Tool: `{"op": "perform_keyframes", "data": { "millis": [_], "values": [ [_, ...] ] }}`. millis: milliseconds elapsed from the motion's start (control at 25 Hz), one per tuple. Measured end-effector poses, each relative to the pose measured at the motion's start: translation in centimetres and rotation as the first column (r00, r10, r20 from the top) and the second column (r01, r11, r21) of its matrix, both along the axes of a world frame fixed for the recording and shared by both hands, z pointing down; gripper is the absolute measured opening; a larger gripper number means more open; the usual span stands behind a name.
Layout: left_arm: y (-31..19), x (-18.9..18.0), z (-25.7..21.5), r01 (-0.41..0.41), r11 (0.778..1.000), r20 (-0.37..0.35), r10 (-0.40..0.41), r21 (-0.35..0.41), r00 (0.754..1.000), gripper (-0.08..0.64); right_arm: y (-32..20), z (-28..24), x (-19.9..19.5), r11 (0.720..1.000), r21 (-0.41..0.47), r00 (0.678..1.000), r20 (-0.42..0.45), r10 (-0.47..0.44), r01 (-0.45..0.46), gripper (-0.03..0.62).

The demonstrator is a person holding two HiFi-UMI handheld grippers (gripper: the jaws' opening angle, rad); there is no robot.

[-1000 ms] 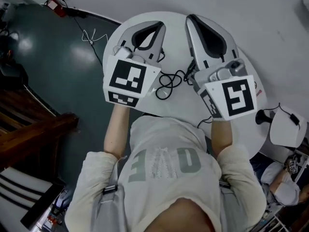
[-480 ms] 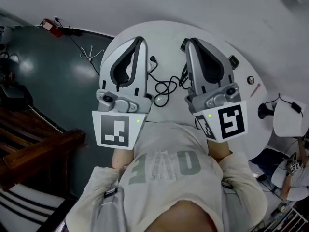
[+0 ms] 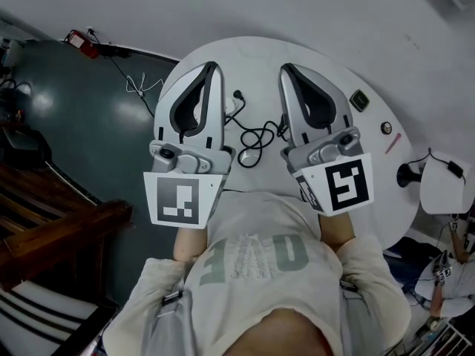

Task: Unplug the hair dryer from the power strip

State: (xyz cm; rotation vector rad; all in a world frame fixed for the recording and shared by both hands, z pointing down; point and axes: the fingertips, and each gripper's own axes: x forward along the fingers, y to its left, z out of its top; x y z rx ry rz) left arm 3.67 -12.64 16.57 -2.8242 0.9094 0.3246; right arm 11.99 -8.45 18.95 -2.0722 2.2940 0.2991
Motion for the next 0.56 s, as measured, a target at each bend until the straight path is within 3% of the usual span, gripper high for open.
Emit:
{"op": "perform_keyframes", "data": {
  "millis": [560],
  "values": [
    [0.46,0.19,-0.04,-0.007,1.0,0.013,0.007,0.003,1.0,0.009,-0.69,0.08,-0.62,1.0,-0.004,1.0,-0.008,-0.026,0.026,0.018]
  ]
}}
